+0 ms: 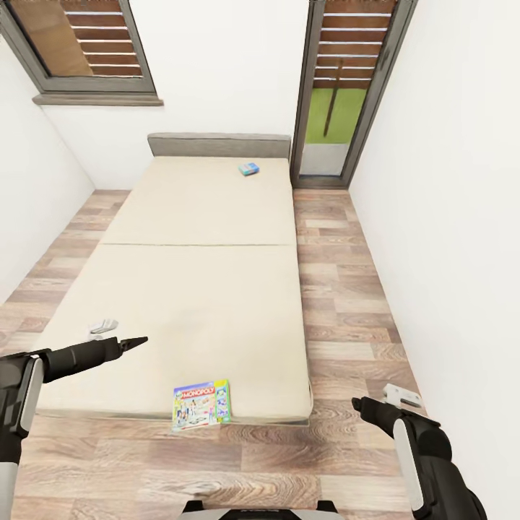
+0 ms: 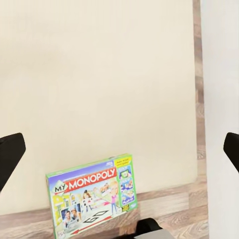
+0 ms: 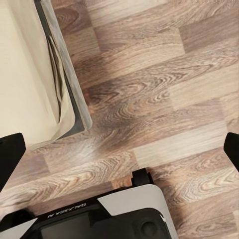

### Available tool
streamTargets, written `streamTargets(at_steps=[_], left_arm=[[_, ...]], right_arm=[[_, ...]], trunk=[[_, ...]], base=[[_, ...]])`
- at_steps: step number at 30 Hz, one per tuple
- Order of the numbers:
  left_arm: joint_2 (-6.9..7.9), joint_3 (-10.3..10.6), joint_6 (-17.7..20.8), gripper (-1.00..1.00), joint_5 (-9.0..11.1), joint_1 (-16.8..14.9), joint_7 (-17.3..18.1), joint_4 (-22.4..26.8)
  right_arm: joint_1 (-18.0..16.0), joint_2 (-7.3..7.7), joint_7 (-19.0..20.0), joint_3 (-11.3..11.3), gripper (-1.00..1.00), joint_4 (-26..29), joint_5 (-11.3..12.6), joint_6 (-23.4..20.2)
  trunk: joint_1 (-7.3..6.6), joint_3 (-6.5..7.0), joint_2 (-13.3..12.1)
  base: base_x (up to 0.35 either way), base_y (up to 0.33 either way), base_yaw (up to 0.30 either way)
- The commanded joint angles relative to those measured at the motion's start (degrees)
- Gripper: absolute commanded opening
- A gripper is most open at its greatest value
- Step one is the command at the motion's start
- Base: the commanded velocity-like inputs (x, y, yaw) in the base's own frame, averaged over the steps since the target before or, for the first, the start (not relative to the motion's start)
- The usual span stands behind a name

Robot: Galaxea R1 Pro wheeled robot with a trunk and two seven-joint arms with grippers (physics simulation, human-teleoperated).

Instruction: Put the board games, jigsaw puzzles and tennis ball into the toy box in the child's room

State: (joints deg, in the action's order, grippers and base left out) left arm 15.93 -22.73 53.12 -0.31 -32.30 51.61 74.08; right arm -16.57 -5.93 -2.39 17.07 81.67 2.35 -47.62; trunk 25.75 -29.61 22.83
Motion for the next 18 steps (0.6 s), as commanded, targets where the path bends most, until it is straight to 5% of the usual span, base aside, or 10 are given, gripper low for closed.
streamTargets(at_steps=[1,18], left_arm=[[-0.01,-0.06,0.42,1.00,-0.05,-0.05,0.25,0.02],[-0.08,0.27,0.40,1.00,-0.04,-0.05,0.10,0.02]], right_arm=[[-0.04,-0.04,-0.25,0.06,1.00,0.07,0.27,-0.24],[-0.04,-0.07,-0.25,-0.01,1.00,-0.09,0.36,-0.28]], trunk=[[0.03,0.02,0.09],[0.03,1.61,0.09]], base=[[0.000,0.000,0.000],[0.000,0.000,0.000]])
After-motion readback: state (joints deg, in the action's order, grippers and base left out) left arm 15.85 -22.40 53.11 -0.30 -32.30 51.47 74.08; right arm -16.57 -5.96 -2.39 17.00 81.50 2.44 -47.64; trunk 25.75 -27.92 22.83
